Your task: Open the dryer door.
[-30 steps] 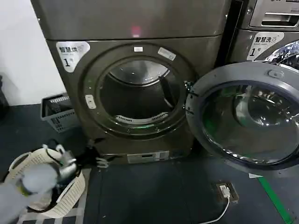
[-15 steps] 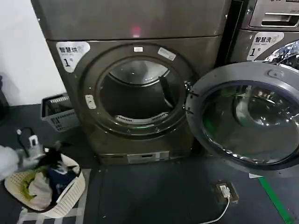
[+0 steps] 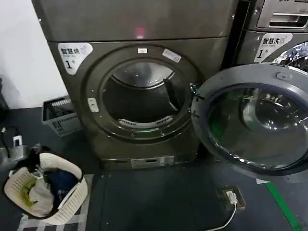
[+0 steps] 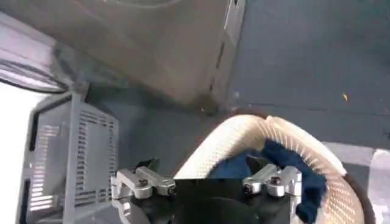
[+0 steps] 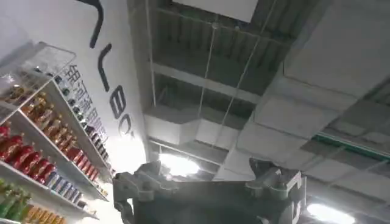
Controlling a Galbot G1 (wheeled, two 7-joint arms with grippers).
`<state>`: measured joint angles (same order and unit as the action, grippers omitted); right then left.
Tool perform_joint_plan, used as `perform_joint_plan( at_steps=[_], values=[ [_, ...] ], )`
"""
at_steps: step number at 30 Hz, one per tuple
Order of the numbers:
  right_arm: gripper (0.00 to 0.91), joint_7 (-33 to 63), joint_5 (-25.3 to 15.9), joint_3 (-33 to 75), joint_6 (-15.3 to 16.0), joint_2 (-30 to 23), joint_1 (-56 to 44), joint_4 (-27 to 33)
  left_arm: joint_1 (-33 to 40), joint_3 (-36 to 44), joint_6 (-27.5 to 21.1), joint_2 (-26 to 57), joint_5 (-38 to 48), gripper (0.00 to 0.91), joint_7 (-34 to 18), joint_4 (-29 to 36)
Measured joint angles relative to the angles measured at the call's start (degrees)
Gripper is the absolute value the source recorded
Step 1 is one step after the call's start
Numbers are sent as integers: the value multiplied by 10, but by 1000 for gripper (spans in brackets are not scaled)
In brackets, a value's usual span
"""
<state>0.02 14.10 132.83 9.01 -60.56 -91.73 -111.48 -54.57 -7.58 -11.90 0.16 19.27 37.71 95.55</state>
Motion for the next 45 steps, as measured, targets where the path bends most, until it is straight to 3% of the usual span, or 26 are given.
perform_joint_plan(
  at_steps=[6,15,45],
  values=[
    [907,0,1,-7,-1,-9,2,-6,-3,0,5,17,-18,907,32,-25],
    [907,0,7,-1,-1,-14,-9,-10,-4,1,27,24,-37,907,35,-62],
    [907,0,20,5,-3,-24,-17,-21,-11,9,82,21,-110,907,57,-77]
  ],
)
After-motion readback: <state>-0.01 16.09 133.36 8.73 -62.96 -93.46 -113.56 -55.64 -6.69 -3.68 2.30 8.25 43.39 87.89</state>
